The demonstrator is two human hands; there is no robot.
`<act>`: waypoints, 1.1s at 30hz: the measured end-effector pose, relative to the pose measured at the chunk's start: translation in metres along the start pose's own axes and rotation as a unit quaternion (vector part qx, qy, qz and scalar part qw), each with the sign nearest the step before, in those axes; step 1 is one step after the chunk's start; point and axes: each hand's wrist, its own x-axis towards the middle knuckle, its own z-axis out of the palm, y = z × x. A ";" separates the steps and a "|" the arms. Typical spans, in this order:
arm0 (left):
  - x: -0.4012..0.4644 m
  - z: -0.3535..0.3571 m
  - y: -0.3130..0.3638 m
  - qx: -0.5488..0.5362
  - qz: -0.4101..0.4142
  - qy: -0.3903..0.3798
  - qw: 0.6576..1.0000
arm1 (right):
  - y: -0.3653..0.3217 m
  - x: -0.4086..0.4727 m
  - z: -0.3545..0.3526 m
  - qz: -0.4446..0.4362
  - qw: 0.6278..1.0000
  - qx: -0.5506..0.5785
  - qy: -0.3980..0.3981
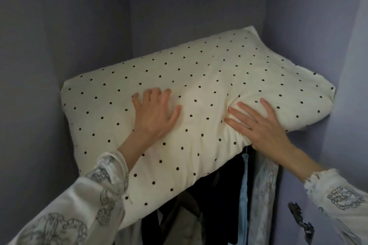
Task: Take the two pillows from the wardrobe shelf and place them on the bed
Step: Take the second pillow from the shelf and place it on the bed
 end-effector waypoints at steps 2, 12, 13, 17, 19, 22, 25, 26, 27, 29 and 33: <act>0.023 0.002 -0.008 -0.037 0.010 -0.061 0.997 | 0.009 0.003 0.002 -0.002 1.000 0.002 -0.024; 0.008 0.024 0.000 -0.015 -0.005 -0.146 0.989 | 0.052 0.020 0.005 -0.011 0.988 0.001 -0.153; 0.003 0.025 0.005 -0.019 -0.008 -0.139 0.990 | 0.053 0.018 0.005 0.038 0.979 0.022 -0.197; -0.028 0.034 0.039 0.001 -0.039 -0.098 0.994 | 0.043 0.014 0.012 0.226 0.912 0.181 -0.291; -0.040 0.040 0.049 0.002 -0.051 -0.084 0.995 | 0.045 0.017 0.010 0.265 0.872 0.289 -0.292; -0.050 0.052 0.045 -0.002 -0.041 -0.073 0.996 | 0.050 0.026 0.004 0.340 0.788 0.432 -0.277; -0.049 0.060 0.037 0.012 -0.003 -0.063 0.998 | 0.029 0.036 0.004 0.381 0.783 0.405 -0.279; -0.046 0.061 0.035 0.022 0.009 -0.058 0.998 | 0.018 0.038 0.006 0.388 0.788 0.381 -0.289; -0.043 0.060 0.033 0.034 0.021 -0.055 0.998 | 0.008 0.039 0.008 0.393 0.795 0.356 -0.294; -0.031 0.057 0.028 0.062 0.046 -0.050 0.996 | -0.007 0.038 0.015 0.392 0.820 0.313 -0.276; -0.001 0.046 0.008 0.075 0.058 -0.015 0.995 | -0.011 0.033 0.028 0.343 0.873 0.248 -0.243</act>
